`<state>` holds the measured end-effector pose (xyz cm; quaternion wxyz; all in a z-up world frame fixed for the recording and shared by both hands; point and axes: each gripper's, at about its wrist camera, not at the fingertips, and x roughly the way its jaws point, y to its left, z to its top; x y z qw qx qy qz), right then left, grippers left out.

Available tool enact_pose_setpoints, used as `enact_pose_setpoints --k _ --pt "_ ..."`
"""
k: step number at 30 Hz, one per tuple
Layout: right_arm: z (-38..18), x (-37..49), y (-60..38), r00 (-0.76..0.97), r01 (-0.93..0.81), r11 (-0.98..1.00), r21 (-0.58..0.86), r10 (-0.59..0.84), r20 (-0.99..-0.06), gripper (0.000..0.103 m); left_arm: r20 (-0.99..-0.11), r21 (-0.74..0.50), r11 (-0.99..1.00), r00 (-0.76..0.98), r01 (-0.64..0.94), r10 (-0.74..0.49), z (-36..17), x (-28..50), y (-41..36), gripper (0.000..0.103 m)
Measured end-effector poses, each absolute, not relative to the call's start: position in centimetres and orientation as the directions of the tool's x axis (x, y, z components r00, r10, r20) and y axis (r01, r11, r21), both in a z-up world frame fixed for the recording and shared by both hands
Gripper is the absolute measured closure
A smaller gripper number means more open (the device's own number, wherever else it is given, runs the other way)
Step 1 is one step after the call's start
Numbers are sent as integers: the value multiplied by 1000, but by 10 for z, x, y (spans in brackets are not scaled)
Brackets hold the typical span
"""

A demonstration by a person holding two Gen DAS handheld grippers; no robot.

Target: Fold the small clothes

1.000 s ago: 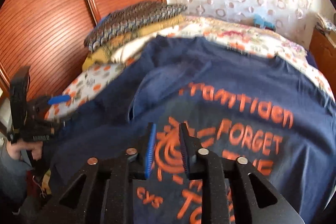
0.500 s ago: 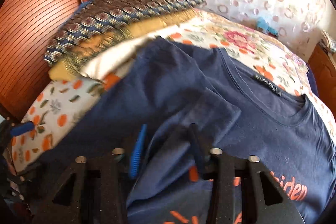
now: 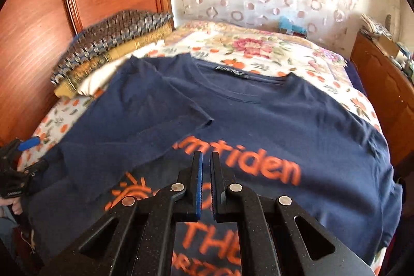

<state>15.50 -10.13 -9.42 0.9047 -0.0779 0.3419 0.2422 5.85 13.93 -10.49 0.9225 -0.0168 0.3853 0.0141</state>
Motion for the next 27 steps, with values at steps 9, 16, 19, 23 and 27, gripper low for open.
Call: enact_pose_setpoints --k 9,16,19,23,27 --pt "-92 101 -221 726 -386 922 32 325 -606 74 -626 -8 997 778 74 -63 -57 55 93 21" --pt "-106 72 -311 761 -256 965 48 232 -606 74 -629 -4 976 758 219 -173 -49 95 25 21" --pt "-112 71 -329 760 -211 975 66 207 -616 65 -644 -27 959 728 284 -233 -51 116 -6 21" --pt "-121 76 -342 750 -166 981 100 192 -633 59 -673 -33 938 686 346 -277 -57 136 -46 21" --pt "-115 95 -348 733 -150 979 140 205 -649 59 -703 -25 920 647 392 -295 -63 150 -79 21"
